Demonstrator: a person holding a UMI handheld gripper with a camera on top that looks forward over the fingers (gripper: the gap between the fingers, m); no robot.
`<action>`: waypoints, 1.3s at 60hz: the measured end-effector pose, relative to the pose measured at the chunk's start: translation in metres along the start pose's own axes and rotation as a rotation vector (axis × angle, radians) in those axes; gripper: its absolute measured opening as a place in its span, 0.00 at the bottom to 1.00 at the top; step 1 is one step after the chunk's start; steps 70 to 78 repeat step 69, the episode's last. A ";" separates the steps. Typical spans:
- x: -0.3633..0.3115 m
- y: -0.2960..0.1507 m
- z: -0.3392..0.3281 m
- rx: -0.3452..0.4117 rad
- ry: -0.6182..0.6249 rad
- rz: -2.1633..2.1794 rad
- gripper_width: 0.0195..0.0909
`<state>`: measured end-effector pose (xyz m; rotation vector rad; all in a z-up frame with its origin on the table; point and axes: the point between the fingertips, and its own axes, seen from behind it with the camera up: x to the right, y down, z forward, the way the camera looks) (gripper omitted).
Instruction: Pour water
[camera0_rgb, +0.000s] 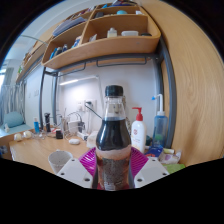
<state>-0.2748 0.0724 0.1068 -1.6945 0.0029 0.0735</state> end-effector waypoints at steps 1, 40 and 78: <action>0.000 0.000 0.000 -0.001 0.001 -0.003 0.33; 0.005 0.002 -0.102 -0.067 0.235 0.056 0.90; -0.038 -0.017 -0.142 -0.015 0.202 0.052 0.89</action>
